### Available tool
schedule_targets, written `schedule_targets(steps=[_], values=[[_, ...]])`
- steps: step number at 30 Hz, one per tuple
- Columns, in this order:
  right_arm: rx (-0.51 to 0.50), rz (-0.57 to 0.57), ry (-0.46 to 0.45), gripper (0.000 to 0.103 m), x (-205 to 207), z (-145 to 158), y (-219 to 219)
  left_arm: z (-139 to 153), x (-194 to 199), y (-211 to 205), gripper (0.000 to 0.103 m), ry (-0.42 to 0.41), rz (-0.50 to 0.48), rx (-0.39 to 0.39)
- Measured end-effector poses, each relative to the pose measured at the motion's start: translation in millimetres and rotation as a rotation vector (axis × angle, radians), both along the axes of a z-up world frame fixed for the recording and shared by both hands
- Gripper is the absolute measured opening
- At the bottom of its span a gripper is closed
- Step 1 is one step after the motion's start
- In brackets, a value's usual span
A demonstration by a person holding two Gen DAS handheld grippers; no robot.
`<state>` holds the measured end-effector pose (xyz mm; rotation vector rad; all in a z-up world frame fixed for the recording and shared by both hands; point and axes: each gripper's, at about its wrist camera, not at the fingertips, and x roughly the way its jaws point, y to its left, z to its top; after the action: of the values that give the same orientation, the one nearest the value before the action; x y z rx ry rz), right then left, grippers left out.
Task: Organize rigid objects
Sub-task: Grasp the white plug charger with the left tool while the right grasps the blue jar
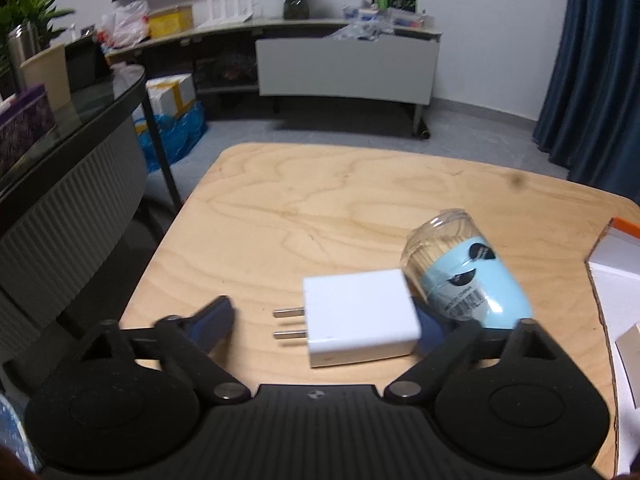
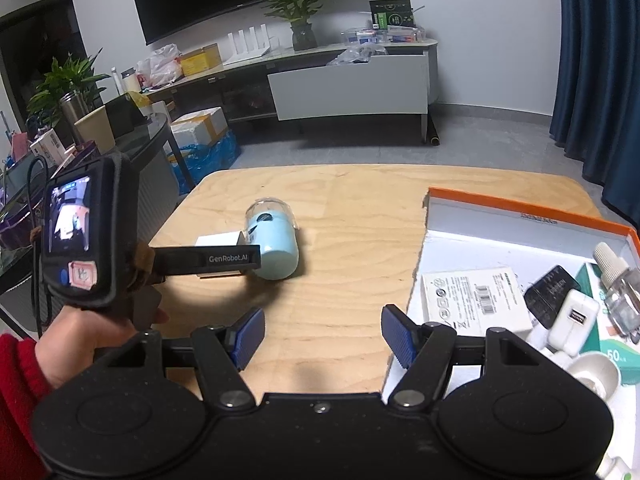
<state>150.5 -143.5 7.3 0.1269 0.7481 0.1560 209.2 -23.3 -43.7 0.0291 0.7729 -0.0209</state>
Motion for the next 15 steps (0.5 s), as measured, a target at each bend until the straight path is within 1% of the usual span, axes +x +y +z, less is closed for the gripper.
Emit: schedule_targets(steps=[2,5,7,10,15], values=[[-0.003,0.010,0.001,0.078,6,0,2,2,-1,-1,0.068,-0.009,-0.032,0.003],[-0.005,0.039,0.000,0.078,19,-1,9,2,-1,3,0.068,0.000,-0.061,-0.013],[-0.010,0.056,0.000,0.078,29,-1,16,2,-1,8,0.068,0.008,-0.072,-0.010],[-0.004,0.094,0.010,0.079,47,-3,27,3,-5,19,0.068,0.017,-0.072,-0.025],[-0.016,0.136,0.027,0.079,77,-12,46,4,-12,34,0.068,0.010,-0.059,-0.020]])
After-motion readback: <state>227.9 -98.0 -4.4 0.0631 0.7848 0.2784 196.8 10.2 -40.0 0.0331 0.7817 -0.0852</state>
